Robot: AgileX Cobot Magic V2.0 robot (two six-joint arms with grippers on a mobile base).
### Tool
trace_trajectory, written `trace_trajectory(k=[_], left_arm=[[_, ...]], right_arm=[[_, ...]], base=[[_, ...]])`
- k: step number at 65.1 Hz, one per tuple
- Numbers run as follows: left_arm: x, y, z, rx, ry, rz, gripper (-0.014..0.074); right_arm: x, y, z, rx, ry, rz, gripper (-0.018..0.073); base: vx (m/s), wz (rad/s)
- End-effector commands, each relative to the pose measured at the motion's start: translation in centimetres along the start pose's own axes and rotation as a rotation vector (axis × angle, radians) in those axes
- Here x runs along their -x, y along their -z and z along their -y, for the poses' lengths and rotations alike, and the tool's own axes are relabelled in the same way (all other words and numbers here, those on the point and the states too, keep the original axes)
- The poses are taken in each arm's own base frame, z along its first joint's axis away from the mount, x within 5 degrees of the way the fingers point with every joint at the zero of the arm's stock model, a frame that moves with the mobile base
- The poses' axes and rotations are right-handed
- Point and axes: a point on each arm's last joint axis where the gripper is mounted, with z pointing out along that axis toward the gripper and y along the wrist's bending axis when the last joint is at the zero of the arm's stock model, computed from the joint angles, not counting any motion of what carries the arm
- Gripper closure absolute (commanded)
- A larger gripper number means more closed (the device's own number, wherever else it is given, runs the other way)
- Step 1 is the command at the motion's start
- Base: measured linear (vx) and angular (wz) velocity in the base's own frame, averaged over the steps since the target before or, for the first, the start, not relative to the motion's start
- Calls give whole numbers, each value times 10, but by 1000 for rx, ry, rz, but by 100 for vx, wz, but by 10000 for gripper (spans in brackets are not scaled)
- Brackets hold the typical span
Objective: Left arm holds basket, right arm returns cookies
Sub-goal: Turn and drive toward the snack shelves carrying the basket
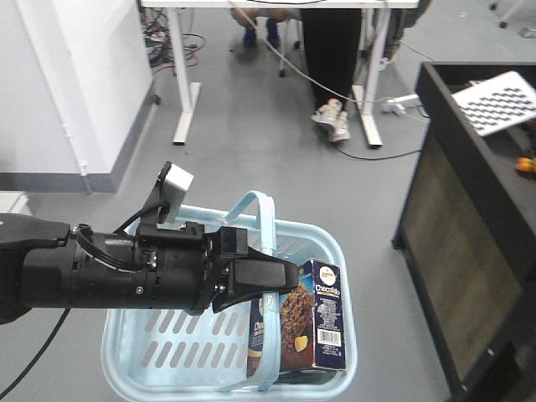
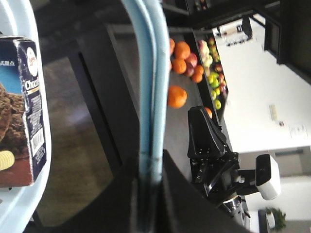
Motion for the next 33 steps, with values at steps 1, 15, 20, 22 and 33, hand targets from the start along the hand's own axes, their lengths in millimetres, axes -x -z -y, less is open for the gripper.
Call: trace_trajectory(k=[1,15,20,22,33], left_arm=[[5,8,29,-137,3,44,599],[5,8,29,-137,3,44,599],[5,8,29,-137,3,44,599],[5,8,29,-137,3,44,599],[5,8,29,-137,3,44,599]], right_arm=[[2,0,0,-7,8,70,570],[2,0,0,-7,8,70,570],[2,0,0,-7,8,70,570],[2,0,0,-7,8,70,570],[2,0,0,-7,8,69,570]], base=[[22,35],[24,59],[26,79],[26,81],[26,79]])
